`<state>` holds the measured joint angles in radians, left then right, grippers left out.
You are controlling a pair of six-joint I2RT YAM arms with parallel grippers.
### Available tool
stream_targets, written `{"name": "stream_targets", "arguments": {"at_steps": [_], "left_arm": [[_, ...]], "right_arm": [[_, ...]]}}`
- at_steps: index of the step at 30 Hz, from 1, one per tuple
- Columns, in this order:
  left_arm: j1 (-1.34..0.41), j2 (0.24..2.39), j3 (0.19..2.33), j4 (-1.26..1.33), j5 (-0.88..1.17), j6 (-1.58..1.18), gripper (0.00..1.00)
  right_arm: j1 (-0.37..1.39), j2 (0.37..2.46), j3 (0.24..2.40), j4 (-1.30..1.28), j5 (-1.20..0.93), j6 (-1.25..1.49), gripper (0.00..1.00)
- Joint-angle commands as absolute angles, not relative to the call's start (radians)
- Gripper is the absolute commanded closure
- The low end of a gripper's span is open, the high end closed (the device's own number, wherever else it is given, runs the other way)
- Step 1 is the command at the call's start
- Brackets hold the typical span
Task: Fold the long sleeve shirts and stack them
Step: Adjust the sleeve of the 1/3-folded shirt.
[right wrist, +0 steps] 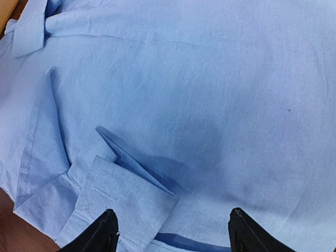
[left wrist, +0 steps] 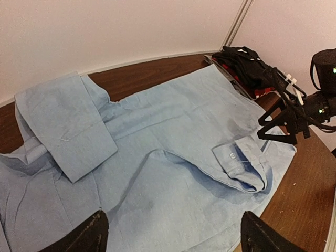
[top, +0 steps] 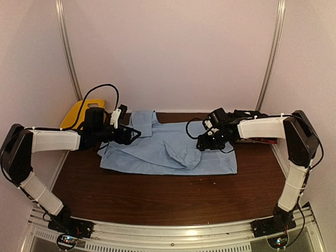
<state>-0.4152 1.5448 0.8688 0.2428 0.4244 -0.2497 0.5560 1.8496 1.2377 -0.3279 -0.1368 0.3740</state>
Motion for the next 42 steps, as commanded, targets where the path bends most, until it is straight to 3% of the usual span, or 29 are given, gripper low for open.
{"name": "stream_targets", "arguments": {"at_steps": [1, 22, 24, 31, 42], "left_arm": [[-0.393, 1.555, 0.860, 0.318, 0.503, -0.316, 0.11], [-0.393, 1.583, 0.866, 0.321, 0.540, -0.321, 0.18], [-0.393, 1.587, 0.867, 0.317, 0.532, -0.323, 0.19], [-0.388, 1.594, 0.869, 0.278, 0.461, -0.342, 0.18], [-0.388, 1.690, 0.856, 0.296, 0.406, -0.459, 0.26]], "right_arm": [[0.530, 1.879, 1.204, -0.274, -0.265, 0.388, 0.29], [0.478, 1.961, 1.155, -0.123, -0.438, 0.452, 0.62], [0.473, 1.963, 1.149, -0.107, -0.450, 0.457, 0.67], [0.455, 1.871, 1.072, -0.014, -0.435, 0.506, 1.00], [0.449, 1.606, 0.752, 0.261, -0.314, 0.728, 1.00]]}}
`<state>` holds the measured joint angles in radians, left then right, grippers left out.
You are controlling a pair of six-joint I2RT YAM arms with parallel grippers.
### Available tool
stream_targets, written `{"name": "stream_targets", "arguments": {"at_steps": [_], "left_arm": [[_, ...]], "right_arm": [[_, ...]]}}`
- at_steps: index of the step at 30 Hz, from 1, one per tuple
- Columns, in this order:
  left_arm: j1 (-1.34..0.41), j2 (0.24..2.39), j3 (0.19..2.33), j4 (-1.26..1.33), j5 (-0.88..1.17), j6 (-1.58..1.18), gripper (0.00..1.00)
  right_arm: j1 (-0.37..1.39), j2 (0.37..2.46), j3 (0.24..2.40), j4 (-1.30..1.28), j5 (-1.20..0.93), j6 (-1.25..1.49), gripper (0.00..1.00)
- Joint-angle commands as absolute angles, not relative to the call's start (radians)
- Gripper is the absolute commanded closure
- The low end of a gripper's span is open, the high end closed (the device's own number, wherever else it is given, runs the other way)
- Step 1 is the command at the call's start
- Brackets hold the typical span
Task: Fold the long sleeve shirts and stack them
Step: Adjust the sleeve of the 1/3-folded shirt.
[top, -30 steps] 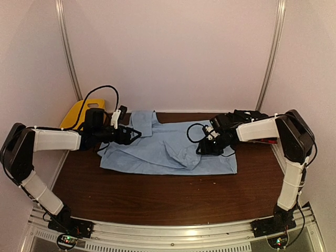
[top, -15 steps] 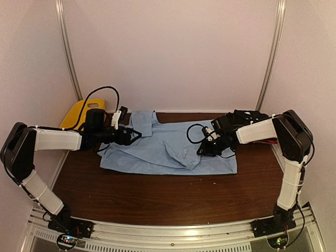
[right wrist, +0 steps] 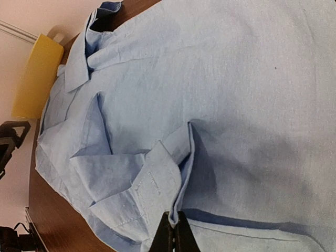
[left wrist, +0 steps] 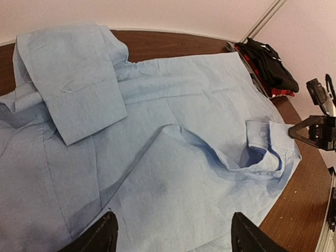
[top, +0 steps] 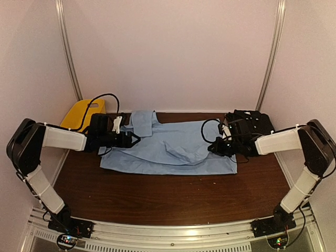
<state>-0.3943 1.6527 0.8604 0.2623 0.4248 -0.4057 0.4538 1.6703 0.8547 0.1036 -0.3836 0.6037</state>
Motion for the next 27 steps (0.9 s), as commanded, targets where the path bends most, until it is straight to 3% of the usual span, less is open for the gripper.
{"name": "stream_targets", "arguments": {"at_steps": [1, 12, 20, 27], "left_arm": [[-0.388, 1.699, 0.854, 0.301, 0.407, -0.466, 0.27], [-0.390, 1.753, 0.806, 0.337, 0.398, -0.490, 0.34], [-0.392, 1.771, 0.781, 0.348, 0.373, -0.491, 0.36], [-0.391, 1.779, 0.769, 0.340, 0.333, -0.501, 0.38]], "right_arm": [[0.449, 1.586, 0.714, 0.297, -0.297, 0.741, 1.00], [0.505, 1.430, 0.414, 0.540, -0.075, 0.937, 0.99], [0.587, 1.393, 0.360, 0.543, 0.050, 0.973, 0.81], [0.613, 1.351, 0.367, 0.432, 0.149, 0.972, 0.72]]}}
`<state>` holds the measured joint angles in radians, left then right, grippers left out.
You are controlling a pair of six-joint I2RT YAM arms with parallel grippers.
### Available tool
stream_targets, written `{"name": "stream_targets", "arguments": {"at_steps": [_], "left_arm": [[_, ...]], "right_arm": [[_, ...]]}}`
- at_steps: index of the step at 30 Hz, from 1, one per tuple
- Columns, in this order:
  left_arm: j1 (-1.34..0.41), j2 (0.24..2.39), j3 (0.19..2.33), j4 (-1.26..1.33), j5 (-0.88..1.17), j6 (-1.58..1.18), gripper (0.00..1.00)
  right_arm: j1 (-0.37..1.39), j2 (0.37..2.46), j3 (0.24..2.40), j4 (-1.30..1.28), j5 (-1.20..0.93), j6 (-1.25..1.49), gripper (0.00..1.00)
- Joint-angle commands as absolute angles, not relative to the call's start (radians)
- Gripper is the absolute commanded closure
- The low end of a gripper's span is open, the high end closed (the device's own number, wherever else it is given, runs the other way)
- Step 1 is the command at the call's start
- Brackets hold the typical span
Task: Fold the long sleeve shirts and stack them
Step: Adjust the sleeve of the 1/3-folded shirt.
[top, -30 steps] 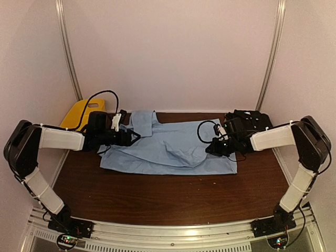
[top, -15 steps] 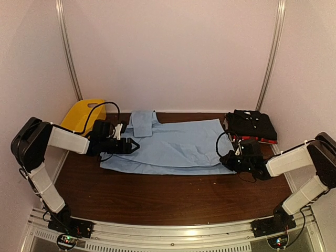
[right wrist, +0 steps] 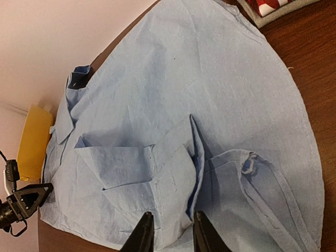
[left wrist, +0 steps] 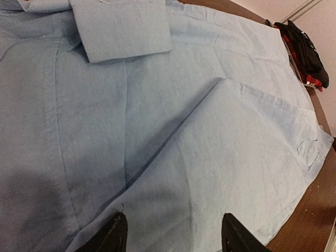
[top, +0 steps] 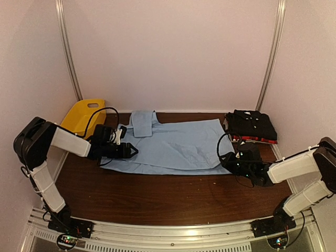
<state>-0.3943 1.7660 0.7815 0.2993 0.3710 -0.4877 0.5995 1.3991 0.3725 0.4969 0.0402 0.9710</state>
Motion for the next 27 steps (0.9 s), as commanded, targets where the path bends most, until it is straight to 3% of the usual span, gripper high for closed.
{"name": "stream_targets", "arguments": {"at_steps": [1, 8, 27], "left_arm": [[-0.391, 1.779, 0.767, 0.338, 0.324, -0.503, 0.38], [-0.391, 1.782, 0.767, 0.339, 0.277, -0.516, 0.39], [-0.382, 1.738, 0.820, 0.329, 0.275, -0.511, 0.38]], "right_arm": [[0.614, 1.344, 0.373, 0.416, 0.157, 0.959, 0.70], [0.614, 1.396, 0.475, 0.294, 0.176, 0.887, 0.58], [0.604, 1.403, 0.598, 0.151, 0.201, 0.723, 0.49]]}}
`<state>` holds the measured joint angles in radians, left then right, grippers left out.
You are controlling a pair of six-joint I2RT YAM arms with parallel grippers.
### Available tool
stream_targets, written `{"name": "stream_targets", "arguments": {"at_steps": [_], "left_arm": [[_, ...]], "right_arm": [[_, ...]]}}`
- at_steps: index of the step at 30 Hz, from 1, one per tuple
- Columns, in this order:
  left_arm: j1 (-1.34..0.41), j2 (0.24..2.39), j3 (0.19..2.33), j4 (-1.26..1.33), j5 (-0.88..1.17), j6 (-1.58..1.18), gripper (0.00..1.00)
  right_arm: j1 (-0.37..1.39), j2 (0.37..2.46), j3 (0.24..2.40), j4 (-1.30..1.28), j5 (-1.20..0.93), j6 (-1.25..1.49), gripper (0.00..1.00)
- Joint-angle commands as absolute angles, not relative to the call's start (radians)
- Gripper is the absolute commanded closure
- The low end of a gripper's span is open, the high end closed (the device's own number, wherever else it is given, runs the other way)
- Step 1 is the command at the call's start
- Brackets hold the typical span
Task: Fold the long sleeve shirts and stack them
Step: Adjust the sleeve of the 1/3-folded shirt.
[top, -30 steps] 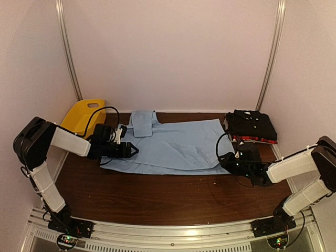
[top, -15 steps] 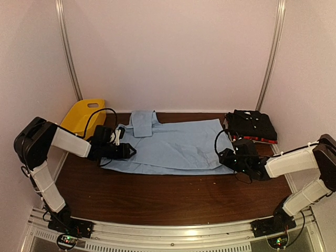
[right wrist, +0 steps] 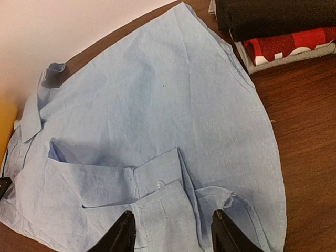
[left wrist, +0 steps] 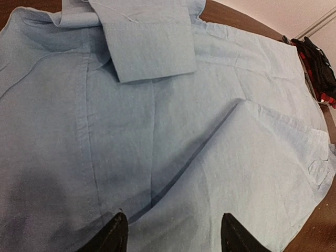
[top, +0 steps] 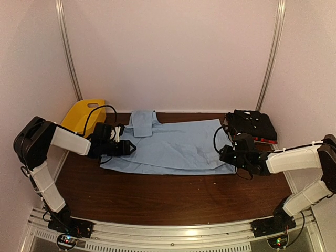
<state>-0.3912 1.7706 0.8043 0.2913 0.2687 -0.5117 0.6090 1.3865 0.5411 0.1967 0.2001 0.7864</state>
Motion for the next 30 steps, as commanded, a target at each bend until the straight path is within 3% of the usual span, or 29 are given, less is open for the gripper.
{"name": "stream_targets", "arguments": {"at_steps": [1, 12, 30], "left_arm": [[-0.382, 1.738, 0.820, 0.330, 0.276, -0.511, 0.38], [-0.382, 1.736, 0.820, 0.329, 0.293, -0.507, 0.38], [-0.381, 1.756, 0.824, 0.329, 0.305, -0.505, 0.38]], "right_arm": [[0.599, 1.425, 0.624, 0.142, 0.186, 0.712, 0.49], [0.548, 1.693, 0.866, -0.030, 0.037, 0.583, 0.49], [0.540, 1.752, 0.843, -0.022, 0.002, 0.550, 0.53]]}}
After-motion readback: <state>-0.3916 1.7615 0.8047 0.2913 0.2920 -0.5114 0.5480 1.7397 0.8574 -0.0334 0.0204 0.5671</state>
